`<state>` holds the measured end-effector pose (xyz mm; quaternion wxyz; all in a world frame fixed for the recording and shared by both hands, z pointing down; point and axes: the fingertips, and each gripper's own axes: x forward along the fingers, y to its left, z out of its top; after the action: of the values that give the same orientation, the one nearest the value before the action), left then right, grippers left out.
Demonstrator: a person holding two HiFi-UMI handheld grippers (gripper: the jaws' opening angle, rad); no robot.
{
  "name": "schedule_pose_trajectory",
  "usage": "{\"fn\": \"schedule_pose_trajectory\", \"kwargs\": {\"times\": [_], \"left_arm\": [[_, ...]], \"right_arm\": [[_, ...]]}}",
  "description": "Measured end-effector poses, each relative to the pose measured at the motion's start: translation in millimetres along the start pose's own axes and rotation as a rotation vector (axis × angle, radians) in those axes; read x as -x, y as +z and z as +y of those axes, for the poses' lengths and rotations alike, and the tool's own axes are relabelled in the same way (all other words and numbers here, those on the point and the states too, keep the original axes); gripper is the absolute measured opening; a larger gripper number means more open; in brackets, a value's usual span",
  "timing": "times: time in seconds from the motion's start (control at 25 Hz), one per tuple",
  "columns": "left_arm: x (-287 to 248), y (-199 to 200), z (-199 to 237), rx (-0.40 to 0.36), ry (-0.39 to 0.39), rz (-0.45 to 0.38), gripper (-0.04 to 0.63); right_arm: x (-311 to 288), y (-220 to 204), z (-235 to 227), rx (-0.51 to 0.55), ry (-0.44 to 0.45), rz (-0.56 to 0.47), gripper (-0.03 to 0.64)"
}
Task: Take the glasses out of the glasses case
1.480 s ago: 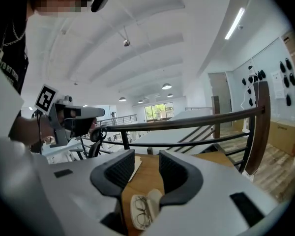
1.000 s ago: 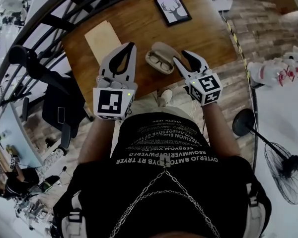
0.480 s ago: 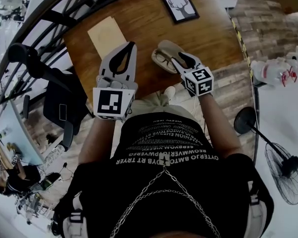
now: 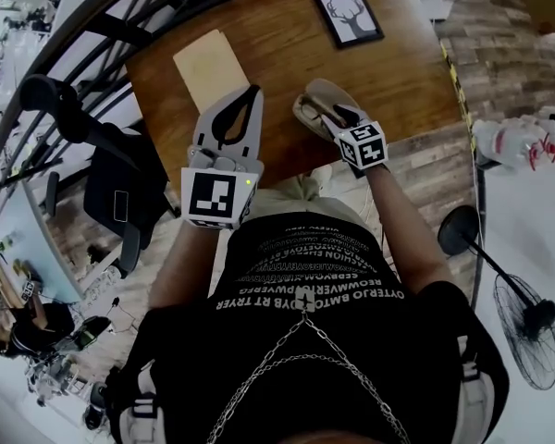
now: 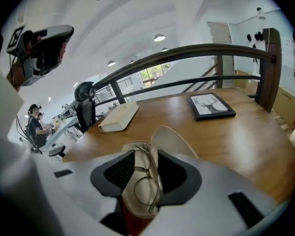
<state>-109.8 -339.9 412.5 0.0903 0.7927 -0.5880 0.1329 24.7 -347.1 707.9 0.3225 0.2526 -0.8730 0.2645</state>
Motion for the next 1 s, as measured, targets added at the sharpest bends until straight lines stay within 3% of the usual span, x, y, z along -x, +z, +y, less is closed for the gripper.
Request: {"fn": "schedule_pose_trajectory", "kwargs": {"times": [0.56,0.76,1.0], "left_arm": [[3,-13,-1,-0.001,-0.021,0.039,0.025],[7,-21,-2,0.002,-0.021,0.065,0.025],[14,-20,-3,-0.012,-0.002,0.077,0.025]], "right_arm": [[-40,-22,-8,0.024,-0.01,0.109,0.13],[-49,-33,-17,0.063,-0.063,0.167,0.072],[-50,-35,-14,0.153,-0.043,0.196,0.041]]}}
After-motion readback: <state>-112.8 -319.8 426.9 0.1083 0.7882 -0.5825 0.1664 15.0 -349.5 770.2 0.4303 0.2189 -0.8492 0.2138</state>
